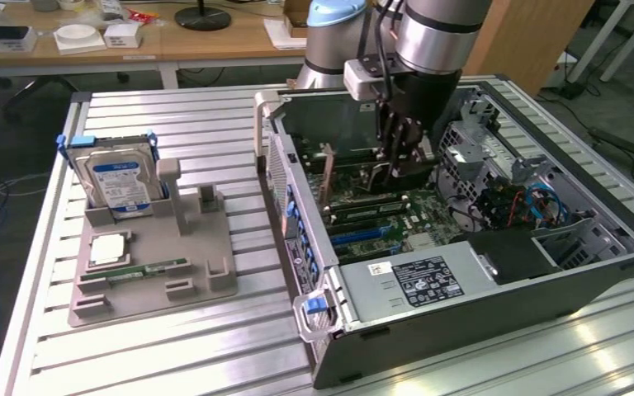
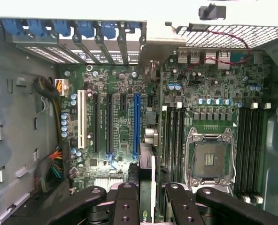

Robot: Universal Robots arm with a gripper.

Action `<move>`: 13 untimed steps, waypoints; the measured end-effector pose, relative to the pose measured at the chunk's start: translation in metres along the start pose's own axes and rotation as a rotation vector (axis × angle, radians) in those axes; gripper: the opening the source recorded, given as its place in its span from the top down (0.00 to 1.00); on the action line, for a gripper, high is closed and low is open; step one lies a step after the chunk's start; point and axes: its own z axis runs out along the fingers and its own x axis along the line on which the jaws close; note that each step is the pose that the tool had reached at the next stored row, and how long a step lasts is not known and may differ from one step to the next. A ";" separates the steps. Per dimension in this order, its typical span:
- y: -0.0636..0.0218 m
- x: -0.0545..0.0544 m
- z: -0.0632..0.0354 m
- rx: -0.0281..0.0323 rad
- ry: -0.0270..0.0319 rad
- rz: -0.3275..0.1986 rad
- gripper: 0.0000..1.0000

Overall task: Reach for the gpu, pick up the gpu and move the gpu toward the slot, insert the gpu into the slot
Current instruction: 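Insert the gpu into the slot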

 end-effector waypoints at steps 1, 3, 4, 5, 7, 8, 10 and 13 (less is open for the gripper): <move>0.0002 0.000 0.0008 0.0001 0.0001 0.006 0.74; 0.0006 0.001 0.0023 0.0001 0.0003 0.009 0.74; 0.0007 0.001 0.0030 0.0001 0.0002 0.009 0.74; 0.0007 0.002 0.0036 0.0001 0.0003 0.009 0.74; 0.0009 0.003 0.0050 0.0002 0.0001 0.009 0.74; 0.0010 0.003 0.0059 0.0002 0.0000 0.009 0.74; 0.0025 0.003 0.0086 0.0002 0.0003 0.009 0.74; 0.0053 0.004 0.0124 0.0002 0.0002 0.009 0.74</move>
